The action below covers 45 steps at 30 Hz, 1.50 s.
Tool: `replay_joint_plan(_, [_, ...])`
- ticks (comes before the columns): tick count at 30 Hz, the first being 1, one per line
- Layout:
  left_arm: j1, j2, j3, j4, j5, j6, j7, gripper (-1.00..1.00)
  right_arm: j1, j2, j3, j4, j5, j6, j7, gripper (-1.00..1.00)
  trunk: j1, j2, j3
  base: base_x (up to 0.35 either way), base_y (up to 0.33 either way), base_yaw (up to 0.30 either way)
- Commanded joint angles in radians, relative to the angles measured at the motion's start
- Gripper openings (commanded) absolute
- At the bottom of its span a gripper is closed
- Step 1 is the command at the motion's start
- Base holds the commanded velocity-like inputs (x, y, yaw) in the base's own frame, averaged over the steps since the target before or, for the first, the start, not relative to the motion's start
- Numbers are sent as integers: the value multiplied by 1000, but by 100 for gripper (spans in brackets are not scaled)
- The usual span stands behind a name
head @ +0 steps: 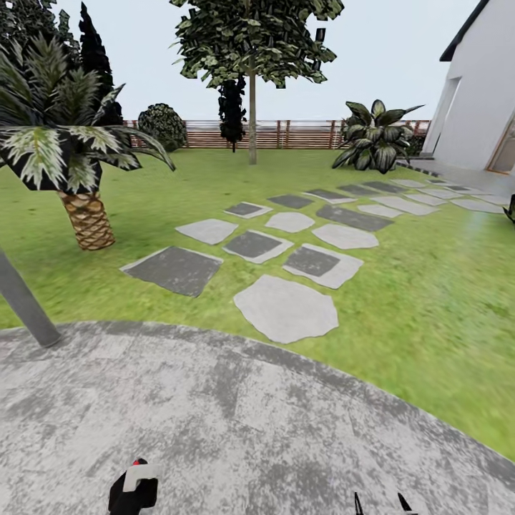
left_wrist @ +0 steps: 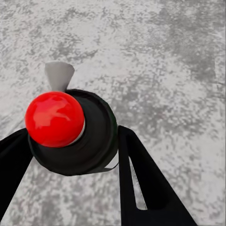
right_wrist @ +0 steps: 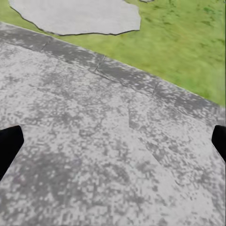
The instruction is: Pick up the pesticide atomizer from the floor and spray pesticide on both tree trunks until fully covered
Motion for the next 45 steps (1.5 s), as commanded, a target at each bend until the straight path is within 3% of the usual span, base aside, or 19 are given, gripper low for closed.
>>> replay_joint_plan(1, [0,0,0,0,0,0,0,-100,0,0,1,-9,0,0,0,100,0,0,0,340,0,0])
replay_joint_plan(11, [0,-2,-1,28,0,-3,1,-100,-1,0,9,66,6,0,9,100,0,0,0,340,0,0])
replay_joint_plan(45, [0,2,0,33,0,-3,0,-100,-1,-3,2,68,5,-3,5,100,0,0,0,340,0,0])
